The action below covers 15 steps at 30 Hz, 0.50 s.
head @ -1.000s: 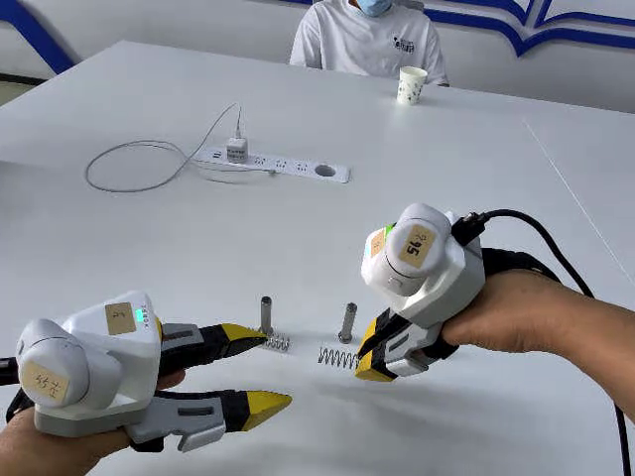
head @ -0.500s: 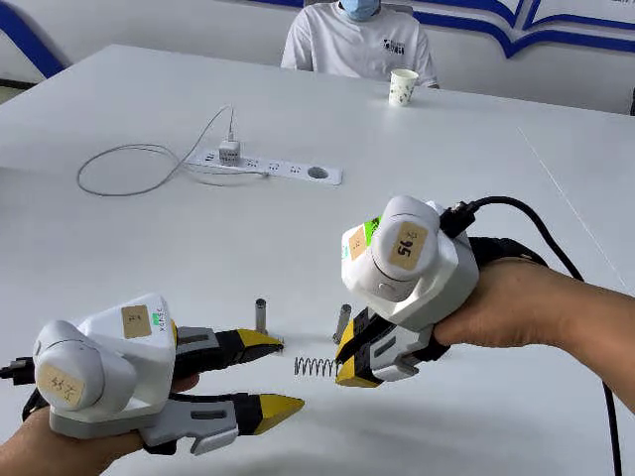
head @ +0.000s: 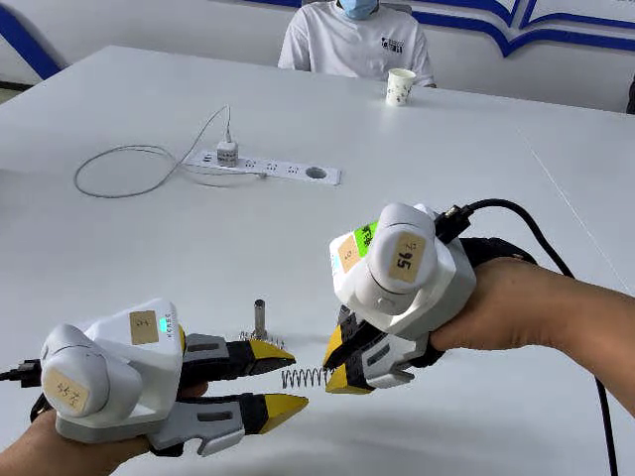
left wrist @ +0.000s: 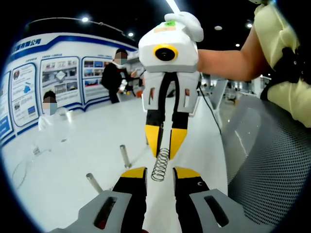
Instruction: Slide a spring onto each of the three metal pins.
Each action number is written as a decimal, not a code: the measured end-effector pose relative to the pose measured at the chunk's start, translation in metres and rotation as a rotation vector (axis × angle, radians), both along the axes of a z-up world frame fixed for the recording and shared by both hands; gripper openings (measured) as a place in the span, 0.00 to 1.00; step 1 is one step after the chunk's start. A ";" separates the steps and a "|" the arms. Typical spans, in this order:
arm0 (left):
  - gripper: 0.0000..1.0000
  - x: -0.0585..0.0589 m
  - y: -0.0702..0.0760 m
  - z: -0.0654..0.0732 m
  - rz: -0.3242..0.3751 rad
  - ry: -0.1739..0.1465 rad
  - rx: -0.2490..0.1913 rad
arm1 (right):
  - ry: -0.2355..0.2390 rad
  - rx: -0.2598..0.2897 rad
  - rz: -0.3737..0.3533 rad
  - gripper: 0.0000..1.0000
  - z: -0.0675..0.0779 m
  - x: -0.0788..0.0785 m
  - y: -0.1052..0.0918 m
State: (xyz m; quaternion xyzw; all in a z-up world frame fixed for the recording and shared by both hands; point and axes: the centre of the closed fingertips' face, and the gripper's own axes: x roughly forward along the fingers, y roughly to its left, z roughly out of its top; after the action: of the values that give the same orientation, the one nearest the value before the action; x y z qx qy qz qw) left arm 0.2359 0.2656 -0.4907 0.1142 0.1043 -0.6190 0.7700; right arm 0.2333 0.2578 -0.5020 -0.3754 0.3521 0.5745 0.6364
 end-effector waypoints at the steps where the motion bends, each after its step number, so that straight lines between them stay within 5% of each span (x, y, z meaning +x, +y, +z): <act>1: 0.19 -0.001 0.000 0.000 -0.004 -0.003 -0.001 | 0.001 -0.001 0.003 0.12 0.000 -0.001 0.000; 15: 0.15 -0.004 -0.001 -0.002 -0.019 -0.006 0.009 | -0.003 0.013 0.024 0.12 0.005 -0.005 0.005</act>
State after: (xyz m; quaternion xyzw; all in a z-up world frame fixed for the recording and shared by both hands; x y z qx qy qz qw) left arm 0.2322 0.2645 -0.4926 0.1203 0.1038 -0.6256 0.7638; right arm 0.2287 0.2631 -0.4973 -0.3765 0.3427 0.5837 0.6325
